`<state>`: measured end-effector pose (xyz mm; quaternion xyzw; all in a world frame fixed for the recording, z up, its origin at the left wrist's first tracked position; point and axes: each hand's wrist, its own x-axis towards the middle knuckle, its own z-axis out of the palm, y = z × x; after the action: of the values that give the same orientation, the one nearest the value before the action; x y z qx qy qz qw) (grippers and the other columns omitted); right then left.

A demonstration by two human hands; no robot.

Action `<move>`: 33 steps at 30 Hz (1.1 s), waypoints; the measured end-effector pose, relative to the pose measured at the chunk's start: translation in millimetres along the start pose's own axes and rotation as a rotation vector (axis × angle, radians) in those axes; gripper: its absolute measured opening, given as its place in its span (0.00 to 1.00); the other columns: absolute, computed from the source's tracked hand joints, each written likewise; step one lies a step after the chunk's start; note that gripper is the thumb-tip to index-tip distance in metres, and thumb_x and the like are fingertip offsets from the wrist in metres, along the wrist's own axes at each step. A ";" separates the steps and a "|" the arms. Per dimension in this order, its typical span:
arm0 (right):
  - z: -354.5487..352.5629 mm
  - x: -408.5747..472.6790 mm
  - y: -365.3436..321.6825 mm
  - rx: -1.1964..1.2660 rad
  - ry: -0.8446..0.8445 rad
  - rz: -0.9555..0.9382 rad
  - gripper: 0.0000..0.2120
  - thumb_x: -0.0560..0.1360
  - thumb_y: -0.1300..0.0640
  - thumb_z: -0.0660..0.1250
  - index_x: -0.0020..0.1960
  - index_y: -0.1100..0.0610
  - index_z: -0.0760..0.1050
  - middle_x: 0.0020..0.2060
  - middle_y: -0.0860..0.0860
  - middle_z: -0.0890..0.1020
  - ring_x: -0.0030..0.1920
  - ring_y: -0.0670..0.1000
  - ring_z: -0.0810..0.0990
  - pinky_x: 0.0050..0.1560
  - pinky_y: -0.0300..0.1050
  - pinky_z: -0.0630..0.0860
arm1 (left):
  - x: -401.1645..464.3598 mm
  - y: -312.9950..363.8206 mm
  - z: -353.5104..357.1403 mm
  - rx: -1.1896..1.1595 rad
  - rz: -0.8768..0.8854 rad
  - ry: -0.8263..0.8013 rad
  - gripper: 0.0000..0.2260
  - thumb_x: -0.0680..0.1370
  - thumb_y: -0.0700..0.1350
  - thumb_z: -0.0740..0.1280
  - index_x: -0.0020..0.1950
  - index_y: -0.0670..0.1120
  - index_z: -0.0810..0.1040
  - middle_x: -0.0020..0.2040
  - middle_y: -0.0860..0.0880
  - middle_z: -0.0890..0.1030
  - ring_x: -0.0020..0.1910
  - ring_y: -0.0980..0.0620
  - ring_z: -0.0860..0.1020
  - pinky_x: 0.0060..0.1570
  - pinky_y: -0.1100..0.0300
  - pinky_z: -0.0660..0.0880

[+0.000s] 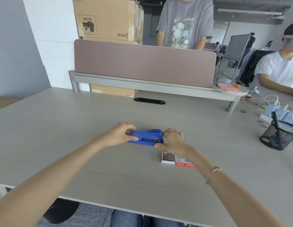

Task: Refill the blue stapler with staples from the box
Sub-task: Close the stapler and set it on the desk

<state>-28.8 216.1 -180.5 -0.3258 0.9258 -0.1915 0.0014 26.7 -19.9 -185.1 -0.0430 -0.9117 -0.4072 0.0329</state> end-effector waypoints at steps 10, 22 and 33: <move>-13.0 57.3 48.3 -0.012 -0.025 0.019 0.16 0.72 0.46 0.65 0.53 0.55 0.76 0.50 0.56 0.76 0.56 0.55 0.71 0.59 0.51 0.61 | 75.7 -3.3 2.3 0.022 0.031 -0.037 0.06 0.73 0.41 0.72 0.49 0.46 0.80 0.49 0.46 0.84 0.48 0.51 0.82 0.53 0.56 0.79; -24.2 122.5 104.0 0.013 0.007 0.065 0.16 0.72 0.46 0.67 0.53 0.57 0.76 0.51 0.55 0.76 0.55 0.55 0.72 0.56 0.47 0.60 | 171.7 -10.9 7.7 0.050 0.048 -0.062 0.06 0.73 0.42 0.72 0.49 0.46 0.80 0.49 0.47 0.84 0.48 0.51 0.82 0.54 0.53 0.79; -30.5 195.0 159.7 0.219 -0.017 0.121 0.13 0.71 0.53 0.70 0.49 0.62 0.75 0.48 0.55 0.72 0.52 0.56 0.72 0.49 0.45 0.68 | 261.6 -20.5 14.0 0.029 0.061 -0.059 0.06 0.74 0.41 0.71 0.50 0.43 0.79 0.44 0.50 0.80 0.39 0.62 0.78 0.41 0.71 0.73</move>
<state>-282.5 223.2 -185.1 -0.2690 0.9173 -0.2882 0.0566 -235.8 -9.7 -184.8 -0.0823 -0.9164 -0.3912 0.0190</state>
